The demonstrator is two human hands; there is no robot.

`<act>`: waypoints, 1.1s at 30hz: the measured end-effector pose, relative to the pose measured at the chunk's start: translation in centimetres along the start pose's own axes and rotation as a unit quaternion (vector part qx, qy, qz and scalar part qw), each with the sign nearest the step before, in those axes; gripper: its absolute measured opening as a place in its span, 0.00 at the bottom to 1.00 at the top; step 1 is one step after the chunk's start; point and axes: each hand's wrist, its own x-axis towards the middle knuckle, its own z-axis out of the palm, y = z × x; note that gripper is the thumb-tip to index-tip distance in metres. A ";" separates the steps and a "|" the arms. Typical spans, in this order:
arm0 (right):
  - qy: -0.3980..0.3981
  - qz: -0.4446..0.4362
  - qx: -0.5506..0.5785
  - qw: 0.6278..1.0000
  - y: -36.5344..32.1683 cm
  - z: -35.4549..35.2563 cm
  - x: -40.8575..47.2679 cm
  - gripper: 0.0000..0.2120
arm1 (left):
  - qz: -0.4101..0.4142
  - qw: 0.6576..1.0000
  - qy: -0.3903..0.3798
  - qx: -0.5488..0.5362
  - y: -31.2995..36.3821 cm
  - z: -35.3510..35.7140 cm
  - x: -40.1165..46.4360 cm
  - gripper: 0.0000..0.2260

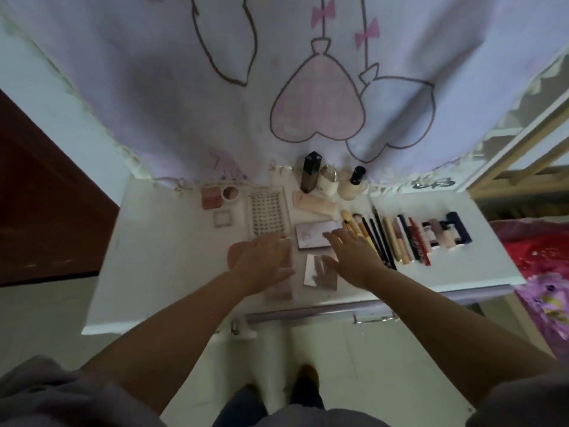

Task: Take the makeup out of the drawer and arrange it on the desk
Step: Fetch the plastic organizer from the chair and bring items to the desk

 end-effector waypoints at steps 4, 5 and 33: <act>0.117 0.105 -0.010 0.988 -0.4 -2.6 -3.0 0.25 | 0.050 0.997 0.046 -0.027 1.2 -2.7 2.3 0.26; 0.157 0.132 -0.016 0.979 -1.0 -2.9 -4.0 0.24 | 0.071 0.995 0.066 -0.020 1.8 -3.2 2.5 0.26; 0.108 0.859 0.152 0.477 -42.7 15.0 -50.2 0.27 | 0.648 0.739 -0.150 0.108 25.7 7.3 -35.8 0.28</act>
